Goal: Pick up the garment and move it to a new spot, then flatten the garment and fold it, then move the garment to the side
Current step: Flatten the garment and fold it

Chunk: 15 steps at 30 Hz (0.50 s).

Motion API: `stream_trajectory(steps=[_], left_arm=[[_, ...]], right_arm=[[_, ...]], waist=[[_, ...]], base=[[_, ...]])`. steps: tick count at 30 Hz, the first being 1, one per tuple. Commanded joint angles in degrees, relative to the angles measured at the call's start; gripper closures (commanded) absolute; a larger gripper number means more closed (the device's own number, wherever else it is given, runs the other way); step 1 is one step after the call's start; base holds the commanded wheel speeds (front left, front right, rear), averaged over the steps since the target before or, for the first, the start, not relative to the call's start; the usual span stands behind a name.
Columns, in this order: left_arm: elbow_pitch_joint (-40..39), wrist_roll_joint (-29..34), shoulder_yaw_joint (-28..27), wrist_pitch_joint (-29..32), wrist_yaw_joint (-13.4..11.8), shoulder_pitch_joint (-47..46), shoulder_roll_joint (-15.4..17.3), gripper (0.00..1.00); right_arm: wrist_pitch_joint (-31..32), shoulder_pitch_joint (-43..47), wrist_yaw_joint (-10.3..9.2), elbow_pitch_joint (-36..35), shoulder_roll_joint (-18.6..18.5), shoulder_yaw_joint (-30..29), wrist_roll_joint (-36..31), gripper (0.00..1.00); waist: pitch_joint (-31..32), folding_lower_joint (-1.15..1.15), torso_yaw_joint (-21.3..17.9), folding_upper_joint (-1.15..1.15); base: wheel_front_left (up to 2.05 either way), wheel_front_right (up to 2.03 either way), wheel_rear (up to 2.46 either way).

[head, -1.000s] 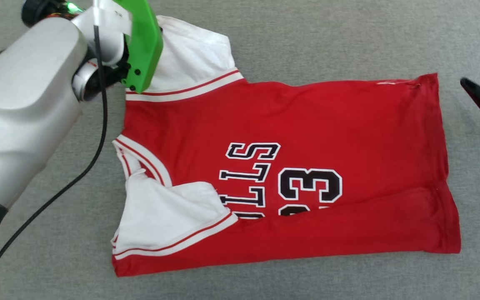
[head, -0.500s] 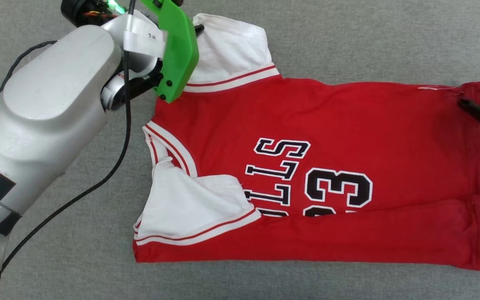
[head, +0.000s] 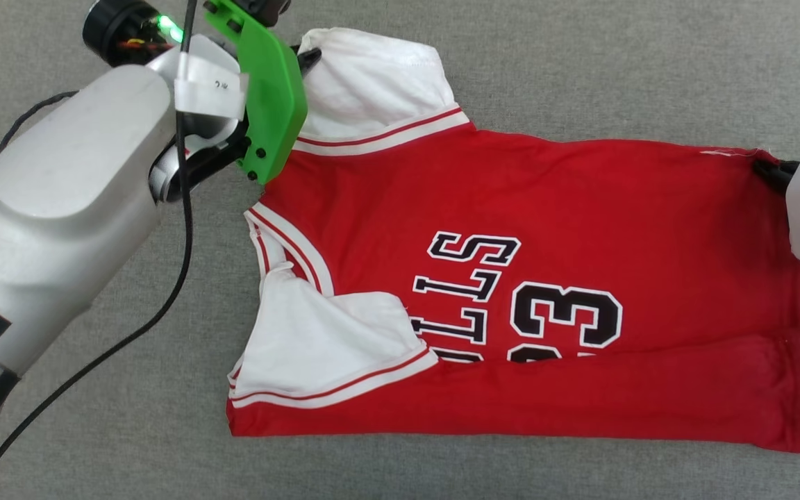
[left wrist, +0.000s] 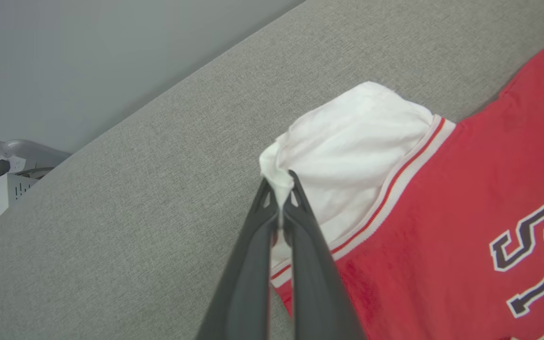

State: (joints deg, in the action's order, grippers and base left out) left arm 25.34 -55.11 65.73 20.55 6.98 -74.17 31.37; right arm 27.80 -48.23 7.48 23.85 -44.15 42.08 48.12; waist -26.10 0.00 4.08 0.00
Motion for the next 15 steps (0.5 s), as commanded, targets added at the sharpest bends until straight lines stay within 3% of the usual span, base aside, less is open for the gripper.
stream_trajectory(steps=[1, 8, 15], left_arm=[[-0.1, -0.1, 0.0, -0.8, -0.4, 2.0, 0.8, 1.0], [-4.4, -0.4, 1.0, -4.1, -2.1, 9.2, 3.9, 1.0], [-12.2, -2.4, 2.2, -7.3, -6.8, 20.1, 8.4, 1.0]], right_arm=[[-2.0, 1.5, 0.01, 0.7, 0.3, 1.0, 0.5, 1.0], [-13.2, 5.8, 0.01, -1.4, -0.8, 1.7, 1.3, 1.0], [-20.0, 14.2, 0.01, -4.1, -2.8, 1.0, 1.3, 1.0]], waist=[[3.0, 0.0, -0.8, 0.0], [9.3, 0.0, -0.8, 0.0], [14.2, 0.0, -0.1, 0.0]], base=[[0.0, 0.0, 0.0], [0.0, 0.0, 0.0], [0.0, 0.0, 0.0]])
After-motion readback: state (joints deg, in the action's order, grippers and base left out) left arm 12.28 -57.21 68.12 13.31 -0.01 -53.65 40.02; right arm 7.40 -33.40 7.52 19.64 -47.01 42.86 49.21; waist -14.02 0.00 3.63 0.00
